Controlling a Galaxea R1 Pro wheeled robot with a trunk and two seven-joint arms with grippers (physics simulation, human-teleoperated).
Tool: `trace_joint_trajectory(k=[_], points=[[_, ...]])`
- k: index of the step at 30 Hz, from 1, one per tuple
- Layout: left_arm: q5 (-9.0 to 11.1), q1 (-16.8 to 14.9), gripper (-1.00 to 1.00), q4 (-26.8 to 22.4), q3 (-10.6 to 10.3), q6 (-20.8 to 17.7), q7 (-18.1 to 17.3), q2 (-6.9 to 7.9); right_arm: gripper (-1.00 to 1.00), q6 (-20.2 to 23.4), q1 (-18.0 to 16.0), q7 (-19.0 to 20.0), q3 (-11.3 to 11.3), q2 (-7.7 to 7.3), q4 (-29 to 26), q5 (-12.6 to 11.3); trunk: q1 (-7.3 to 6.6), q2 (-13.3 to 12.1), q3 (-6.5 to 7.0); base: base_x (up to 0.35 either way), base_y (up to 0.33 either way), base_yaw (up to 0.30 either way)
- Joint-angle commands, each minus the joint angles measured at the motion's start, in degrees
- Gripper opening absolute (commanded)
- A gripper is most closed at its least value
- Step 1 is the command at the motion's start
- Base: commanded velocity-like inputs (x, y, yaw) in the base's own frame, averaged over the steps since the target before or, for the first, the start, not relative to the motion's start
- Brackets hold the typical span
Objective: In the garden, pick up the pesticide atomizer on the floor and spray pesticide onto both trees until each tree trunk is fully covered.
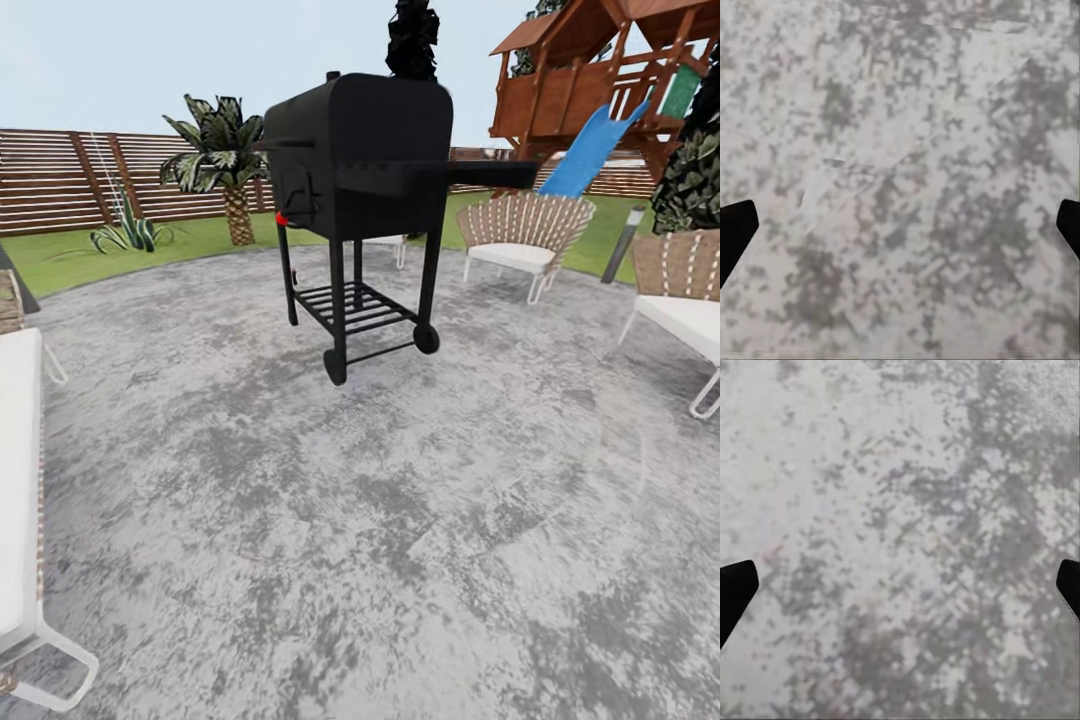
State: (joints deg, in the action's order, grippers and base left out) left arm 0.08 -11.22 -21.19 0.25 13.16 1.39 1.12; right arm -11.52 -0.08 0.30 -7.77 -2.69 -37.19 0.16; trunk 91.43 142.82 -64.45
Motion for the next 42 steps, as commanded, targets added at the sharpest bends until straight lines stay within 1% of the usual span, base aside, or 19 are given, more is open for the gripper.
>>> trace_joint_trajectory(k=[1,6,8,11,14,29,42], points=[[0.0,0.0,1.00,0.1,0.0,0.2,0.1,0.00,1.00,-0.2,0.0,0.0,-0.1,0.02,0.0,0.0,0.03,0.0,-0.07,0.340,-0.001,0.108],[0.0,0.0,1.00,0.1,0.1,0.2,0.1,0.01,1.00,-0.2,0.0,-0.2,-0.1,0.08,0.0,0.0,0.03,0.0,-0.28,0.340,0.000,0.174],[0.0,-0.1,1.00,0.1,0.6,0.2,0.1,-0.02,1.00,-0.2,0.0,-0.2,-0.1,0.11,0.0,0.0,0.03,0.0,-0.37,0.339,0.000,0.212],[0.0,-0.1,1.00,0.1,2.1,0.2,0.0,-0.05,1.00,-0.2,0.0,-0.2,-0.1,0.14,0.0,0.0,0.03,0.0,-0.52,0.339,0.000,0.222],[0.0,-0.1,1.00,0.1,2.3,0.2,0.0,-0.08,1.00,-0.2,0.0,-0.2,-0.1,0.14,0.0,0.0,0.03,0.0,-0.67,0.339,0.000,0.226],[0.0,-0.1,1.00,0.1,2.6,0.2,-0.1,-0.06,1.00,-0.2,0.0,-0.2,-0.1,0.15,0.0,0.0,0.03,0.0,-1.41,0.339,0.000,0.218],[0.0,-0.1,1.00,0.1,2.5,0.2,-0.1,-0.06,1.00,-0.2,0.0,-0.2,-0.1,0.15,0.1,0.0,0.03,0.0,-1.50,0.339,0.000,0.024]])
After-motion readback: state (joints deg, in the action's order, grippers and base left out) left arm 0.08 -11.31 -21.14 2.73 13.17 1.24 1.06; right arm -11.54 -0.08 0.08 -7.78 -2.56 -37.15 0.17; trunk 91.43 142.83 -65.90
